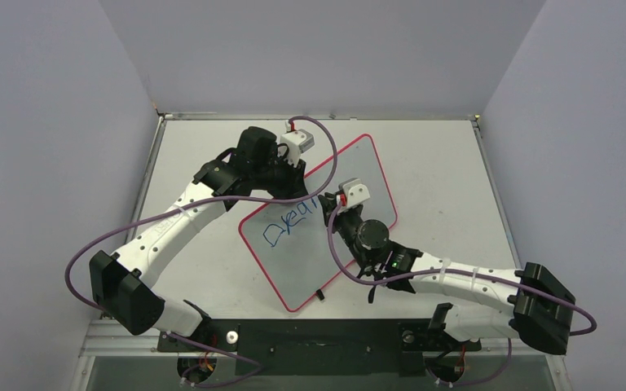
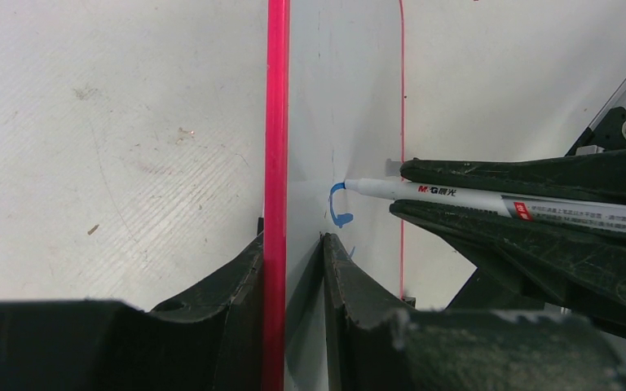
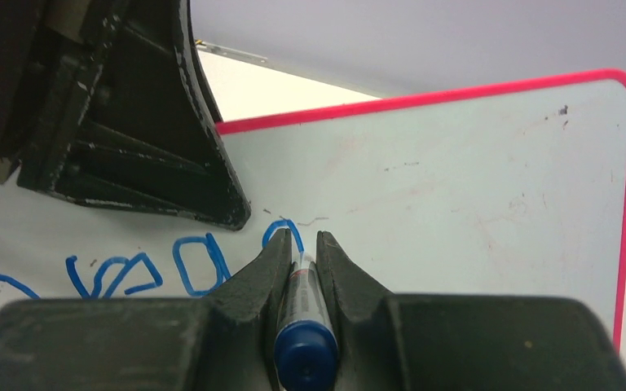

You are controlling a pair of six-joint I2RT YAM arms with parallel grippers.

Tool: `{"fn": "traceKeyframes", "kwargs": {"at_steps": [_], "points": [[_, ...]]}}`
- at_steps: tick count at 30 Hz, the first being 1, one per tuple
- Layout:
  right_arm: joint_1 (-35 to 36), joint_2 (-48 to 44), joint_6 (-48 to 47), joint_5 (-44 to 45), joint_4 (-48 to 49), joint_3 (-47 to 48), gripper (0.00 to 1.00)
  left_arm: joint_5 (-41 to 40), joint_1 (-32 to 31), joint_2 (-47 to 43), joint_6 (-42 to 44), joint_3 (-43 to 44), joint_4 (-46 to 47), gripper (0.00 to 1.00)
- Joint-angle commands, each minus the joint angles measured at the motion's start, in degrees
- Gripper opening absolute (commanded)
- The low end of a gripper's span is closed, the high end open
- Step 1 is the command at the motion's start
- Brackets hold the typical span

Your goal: Write a sentence on the whiteboard

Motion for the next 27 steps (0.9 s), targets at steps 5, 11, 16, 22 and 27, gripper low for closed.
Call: {"fn": "traceKeyframes", "kwargs": {"at_steps": [5,11,16,22,27], "points": [[-0.44,-1.7,3.7,-0.27,-2.07,-3.13,0.0,-4.24,-0.05,-3.11,3.82,0.68,3.36,0.0],[-0.4,-1.23,3.01,-0.51,-1.91,-1.16,0.0,-4.16,-0.05,-3.03,3.82,0.63,3.29,0.0],[-0.5,-0.1,1.58,-0.83,-1.75,1.8,0.0,-4.22,-0.04,-3.12,3.83,0.57,3.28,0.0],[-0.94,1.7,0.33,-0.69,-1.4,4.33,0.0,-4.0,-0.04,-3.07,3.77,0.56,3.27,0.0],[-1.55,2.71,-0.03,-0.71,-1.22,5.81,0.0,-4.03,-0.05,-3.21,3.83,0.55,3.18,0.0]]}}
